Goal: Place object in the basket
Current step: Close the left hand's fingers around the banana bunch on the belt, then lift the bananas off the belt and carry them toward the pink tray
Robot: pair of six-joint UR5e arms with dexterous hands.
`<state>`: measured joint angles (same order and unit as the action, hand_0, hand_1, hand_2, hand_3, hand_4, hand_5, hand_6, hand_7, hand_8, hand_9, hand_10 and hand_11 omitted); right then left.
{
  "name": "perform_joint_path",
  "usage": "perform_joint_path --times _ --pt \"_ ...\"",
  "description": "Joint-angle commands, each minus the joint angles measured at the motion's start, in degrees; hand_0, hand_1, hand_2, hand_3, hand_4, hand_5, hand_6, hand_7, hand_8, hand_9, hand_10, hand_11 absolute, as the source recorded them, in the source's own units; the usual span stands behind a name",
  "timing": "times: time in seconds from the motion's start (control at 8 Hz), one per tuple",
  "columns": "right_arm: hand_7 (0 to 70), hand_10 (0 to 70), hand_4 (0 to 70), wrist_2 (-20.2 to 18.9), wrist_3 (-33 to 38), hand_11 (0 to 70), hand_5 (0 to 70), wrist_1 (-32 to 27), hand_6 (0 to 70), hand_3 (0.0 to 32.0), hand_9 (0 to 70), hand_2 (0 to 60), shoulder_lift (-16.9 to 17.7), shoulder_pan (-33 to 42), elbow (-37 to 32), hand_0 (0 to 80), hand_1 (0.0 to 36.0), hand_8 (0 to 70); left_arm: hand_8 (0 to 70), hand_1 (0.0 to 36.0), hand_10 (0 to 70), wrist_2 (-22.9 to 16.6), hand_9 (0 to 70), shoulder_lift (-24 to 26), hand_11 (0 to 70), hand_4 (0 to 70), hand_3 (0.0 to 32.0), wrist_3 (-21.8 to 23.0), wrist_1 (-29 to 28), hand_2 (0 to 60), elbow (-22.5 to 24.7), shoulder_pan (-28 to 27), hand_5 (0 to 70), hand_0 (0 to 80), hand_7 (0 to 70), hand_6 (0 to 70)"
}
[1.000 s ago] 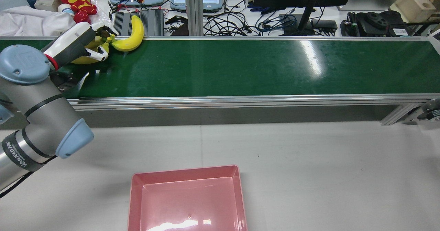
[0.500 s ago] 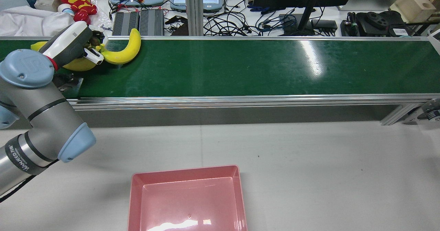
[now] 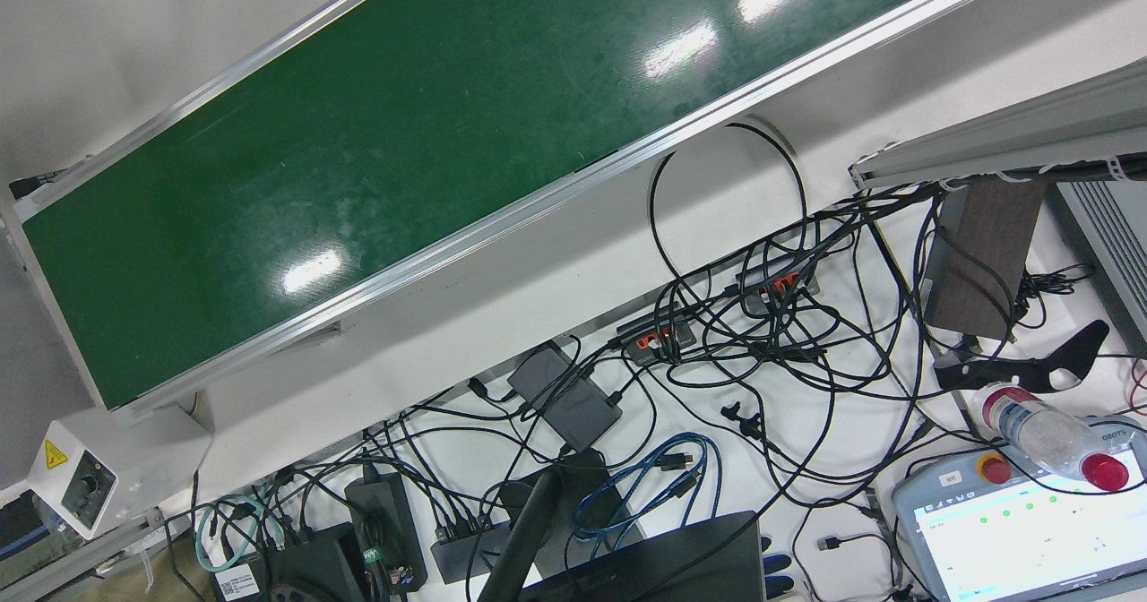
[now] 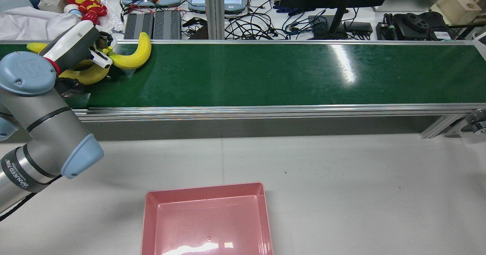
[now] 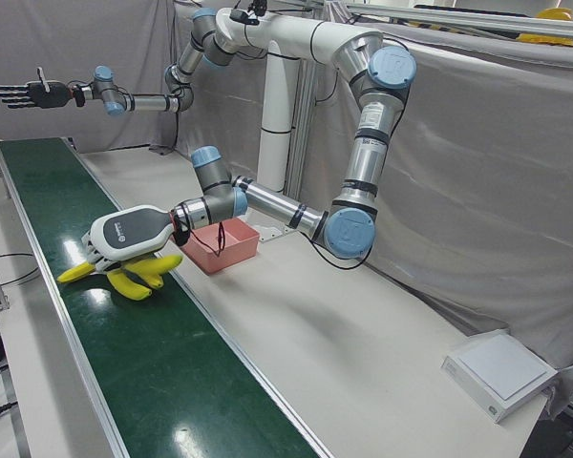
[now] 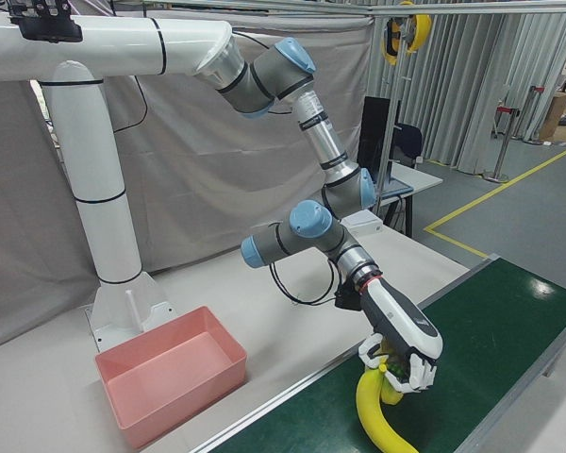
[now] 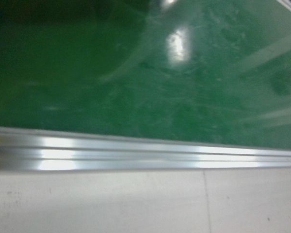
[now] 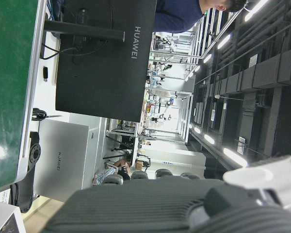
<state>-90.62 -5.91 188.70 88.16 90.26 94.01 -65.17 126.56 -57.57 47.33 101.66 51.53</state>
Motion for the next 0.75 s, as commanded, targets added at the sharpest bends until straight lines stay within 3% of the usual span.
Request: perform_joint_path --times 0.0,0.38,0.62 --pt "0.0 0.0 0.0 0.0 0.02 0.0 0.0 0.0 0.0 0.0 0.0 0.0 0.0 0.0 0.04 0.0 0.0 0.0 70.0 29.3 66.3 -3.53 70.0 -0.09 70.0 69.0 0.0 0.09 10.21 60.0 17.64 1.99 70.0 51.2 70.0 70.0" --pt "0.0 0.0 0.0 0.0 0.02 0.0 0.0 0.0 0.0 0.0 0.0 0.0 0.0 0.0 -0.05 0.0 0.0 0.0 70.0 26.3 64.2 -15.75 70.0 -0.44 70.0 65.5 0.0 0.61 11.55 60.0 22.25 1.3 70.0 49.3 70.0 70.0" --pt "0.0 0.0 0.0 0.0 0.02 0.0 0.0 0.0 0.0 0.0 0.0 0.0 0.0 -0.09 -0.05 0.0 0.0 0.0 70.0 23.0 65.4 -24.09 70.0 -1.05 70.0 64.7 0.0 6.47 9.11 60.0 22.44 0.86 70.0 49.2 70.0 70.0"
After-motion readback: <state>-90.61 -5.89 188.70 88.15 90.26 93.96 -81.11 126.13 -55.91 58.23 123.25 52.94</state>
